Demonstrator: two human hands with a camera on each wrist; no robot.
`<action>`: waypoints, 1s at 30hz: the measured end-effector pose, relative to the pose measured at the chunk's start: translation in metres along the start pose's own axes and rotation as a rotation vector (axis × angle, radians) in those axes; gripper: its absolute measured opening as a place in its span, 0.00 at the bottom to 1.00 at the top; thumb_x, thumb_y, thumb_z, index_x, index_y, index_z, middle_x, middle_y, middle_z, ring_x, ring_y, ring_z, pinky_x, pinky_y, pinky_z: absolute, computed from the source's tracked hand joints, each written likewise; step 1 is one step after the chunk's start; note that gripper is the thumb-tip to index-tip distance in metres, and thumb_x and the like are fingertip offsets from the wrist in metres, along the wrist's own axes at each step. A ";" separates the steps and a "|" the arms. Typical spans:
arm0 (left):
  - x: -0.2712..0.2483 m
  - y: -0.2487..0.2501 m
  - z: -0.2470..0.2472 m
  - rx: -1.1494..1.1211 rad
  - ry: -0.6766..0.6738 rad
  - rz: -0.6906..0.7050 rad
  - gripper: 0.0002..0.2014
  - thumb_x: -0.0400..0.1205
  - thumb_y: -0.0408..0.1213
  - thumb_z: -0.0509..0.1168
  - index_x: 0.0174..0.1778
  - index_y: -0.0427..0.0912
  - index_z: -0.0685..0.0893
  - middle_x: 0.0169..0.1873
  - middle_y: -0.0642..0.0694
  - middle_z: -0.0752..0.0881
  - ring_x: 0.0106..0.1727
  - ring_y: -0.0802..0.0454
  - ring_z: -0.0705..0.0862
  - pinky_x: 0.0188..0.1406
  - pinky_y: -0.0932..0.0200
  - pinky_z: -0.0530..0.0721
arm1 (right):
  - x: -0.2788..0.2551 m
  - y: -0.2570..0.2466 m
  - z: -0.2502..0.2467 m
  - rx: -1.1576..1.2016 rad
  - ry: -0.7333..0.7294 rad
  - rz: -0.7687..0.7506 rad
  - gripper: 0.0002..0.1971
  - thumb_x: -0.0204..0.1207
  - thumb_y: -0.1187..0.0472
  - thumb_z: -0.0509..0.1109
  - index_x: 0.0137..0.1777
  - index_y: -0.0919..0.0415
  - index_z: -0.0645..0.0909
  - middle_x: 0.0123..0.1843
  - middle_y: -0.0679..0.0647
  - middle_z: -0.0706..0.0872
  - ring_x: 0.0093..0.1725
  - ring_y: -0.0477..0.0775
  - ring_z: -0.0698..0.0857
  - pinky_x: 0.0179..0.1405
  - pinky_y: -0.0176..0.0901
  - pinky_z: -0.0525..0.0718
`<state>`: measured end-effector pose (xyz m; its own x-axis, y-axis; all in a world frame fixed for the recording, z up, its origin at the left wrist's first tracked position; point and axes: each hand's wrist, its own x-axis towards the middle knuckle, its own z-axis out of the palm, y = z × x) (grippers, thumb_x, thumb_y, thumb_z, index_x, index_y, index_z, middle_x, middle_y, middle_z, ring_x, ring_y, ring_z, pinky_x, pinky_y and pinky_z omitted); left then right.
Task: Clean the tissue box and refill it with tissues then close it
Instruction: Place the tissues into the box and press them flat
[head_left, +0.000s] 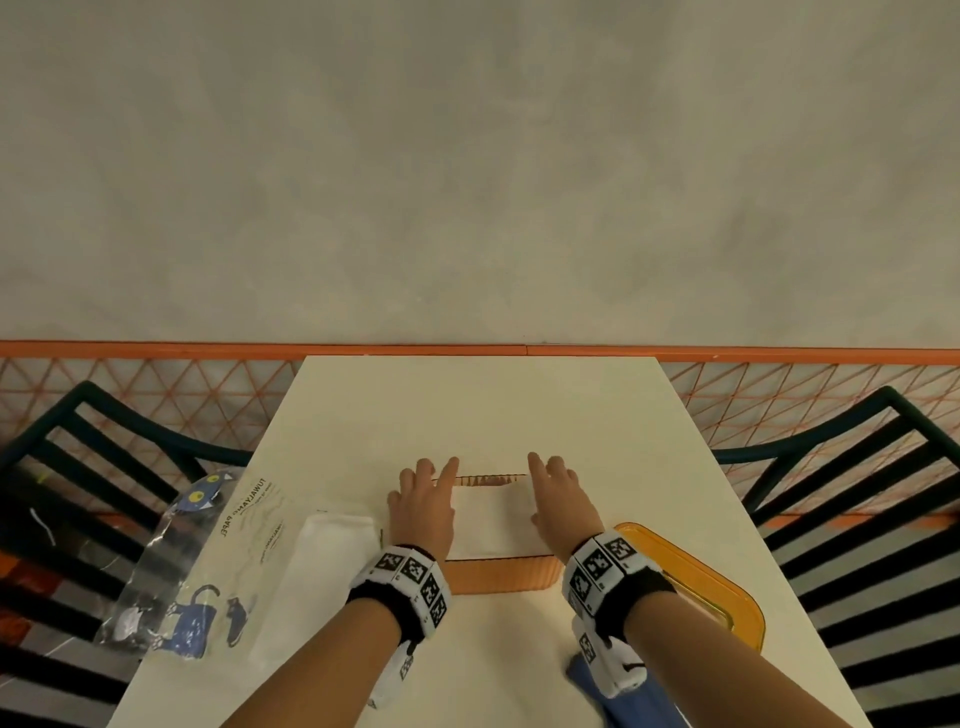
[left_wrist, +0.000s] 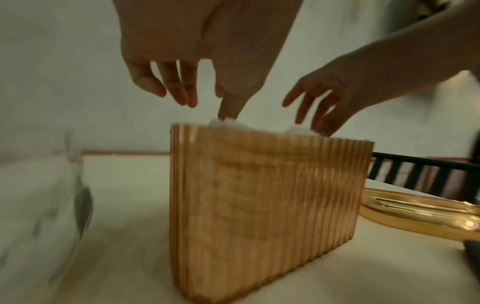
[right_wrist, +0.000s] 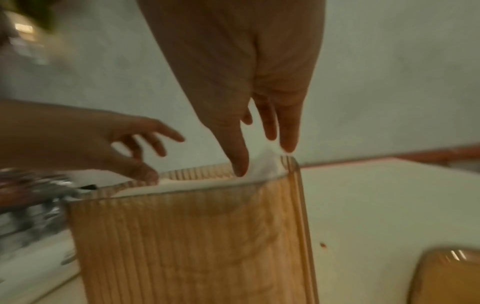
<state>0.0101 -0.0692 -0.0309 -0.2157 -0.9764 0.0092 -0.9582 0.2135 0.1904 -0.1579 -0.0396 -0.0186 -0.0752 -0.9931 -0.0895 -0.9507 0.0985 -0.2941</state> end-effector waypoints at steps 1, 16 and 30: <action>0.000 0.001 -0.003 0.009 0.022 0.059 0.29 0.82 0.38 0.62 0.79 0.56 0.61 0.72 0.48 0.68 0.71 0.47 0.68 0.65 0.51 0.71 | -0.002 -0.001 -0.002 -0.063 0.067 -0.069 0.32 0.75 0.72 0.67 0.77 0.59 0.59 0.72 0.60 0.67 0.67 0.60 0.72 0.55 0.47 0.84; 0.015 -0.002 0.003 0.301 -0.555 0.202 0.34 0.80 0.40 0.66 0.76 0.71 0.58 0.76 0.48 0.64 0.73 0.41 0.73 0.72 0.39 0.61 | 0.005 0.002 -0.001 -0.231 -0.405 -0.026 0.29 0.80 0.67 0.58 0.76 0.39 0.64 0.77 0.53 0.67 0.76 0.59 0.70 0.76 0.78 0.38; -0.002 -0.031 -0.012 -0.204 -0.252 0.173 0.18 0.84 0.44 0.59 0.71 0.54 0.75 0.71 0.51 0.74 0.73 0.50 0.72 0.75 0.49 0.68 | 0.004 0.004 -0.008 -0.198 -0.287 -0.081 0.25 0.77 0.64 0.67 0.73 0.46 0.71 0.75 0.52 0.71 0.77 0.54 0.68 0.80 0.64 0.51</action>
<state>0.0421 -0.0746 -0.0250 -0.4356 -0.8823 -0.1785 -0.8515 0.3396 0.3995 -0.1643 -0.0439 -0.0129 0.0642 -0.9363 -0.3452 -0.9920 -0.0223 -0.1240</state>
